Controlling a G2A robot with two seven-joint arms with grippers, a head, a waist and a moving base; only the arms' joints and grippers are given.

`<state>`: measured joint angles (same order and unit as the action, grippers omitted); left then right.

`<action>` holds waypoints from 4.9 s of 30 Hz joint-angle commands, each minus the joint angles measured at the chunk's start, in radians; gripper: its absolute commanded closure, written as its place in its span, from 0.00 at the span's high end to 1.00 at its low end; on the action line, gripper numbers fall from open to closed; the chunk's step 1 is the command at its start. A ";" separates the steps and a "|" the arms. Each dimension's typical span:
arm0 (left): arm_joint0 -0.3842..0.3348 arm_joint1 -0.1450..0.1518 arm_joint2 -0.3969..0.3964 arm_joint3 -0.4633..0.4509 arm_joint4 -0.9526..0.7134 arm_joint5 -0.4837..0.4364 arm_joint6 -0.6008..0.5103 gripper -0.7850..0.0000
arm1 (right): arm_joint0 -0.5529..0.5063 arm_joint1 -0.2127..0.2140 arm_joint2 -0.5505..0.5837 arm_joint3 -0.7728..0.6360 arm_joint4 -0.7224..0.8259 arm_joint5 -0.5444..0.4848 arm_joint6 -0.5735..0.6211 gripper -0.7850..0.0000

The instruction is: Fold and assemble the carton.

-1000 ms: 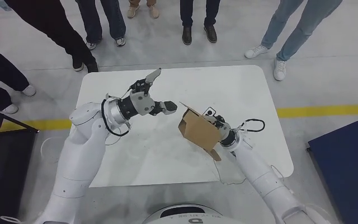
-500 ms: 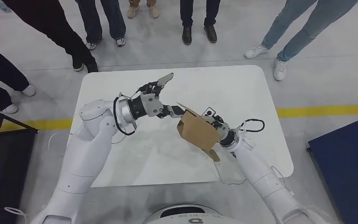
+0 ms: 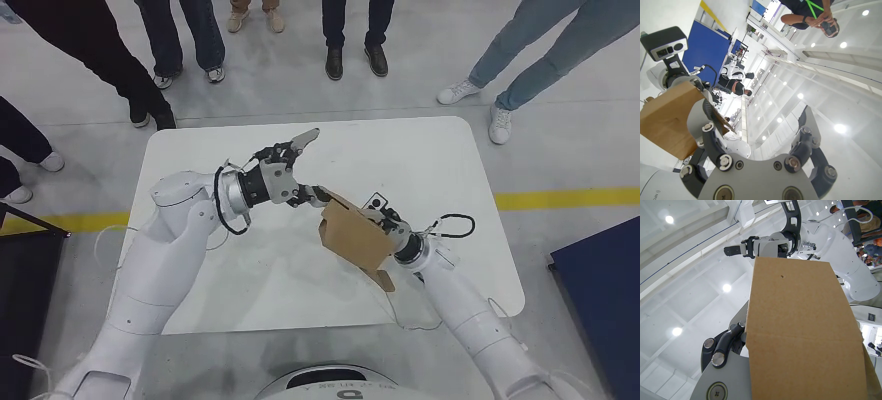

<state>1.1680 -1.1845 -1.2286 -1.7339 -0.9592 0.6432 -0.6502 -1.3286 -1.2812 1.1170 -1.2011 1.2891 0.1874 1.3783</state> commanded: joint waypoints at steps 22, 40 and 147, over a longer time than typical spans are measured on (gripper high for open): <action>0.018 0.013 0.012 -0.032 -0.006 0.021 0.022 1.00 | 0.002 -0.003 0.005 -0.005 -0.009 0.007 0.001 0.00; -0.007 0.007 0.061 0.050 -0.072 -0.005 -0.010 0.92 | -0.008 -0.002 0.012 -0.019 -0.020 0.011 0.016 0.00; -0.076 0.120 0.097 0.083 0.001 0.309 -0.217 0.39 | 0.090 -0.026 0.003 0.065 0.014 0.073 -0.006 0.00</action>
<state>1.0975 -1.0649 -1.1413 -1.6549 -0.9564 0.9511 -0.8691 -1.2397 -1.3071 1.1199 -1.1361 1.3025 0.2593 1.3724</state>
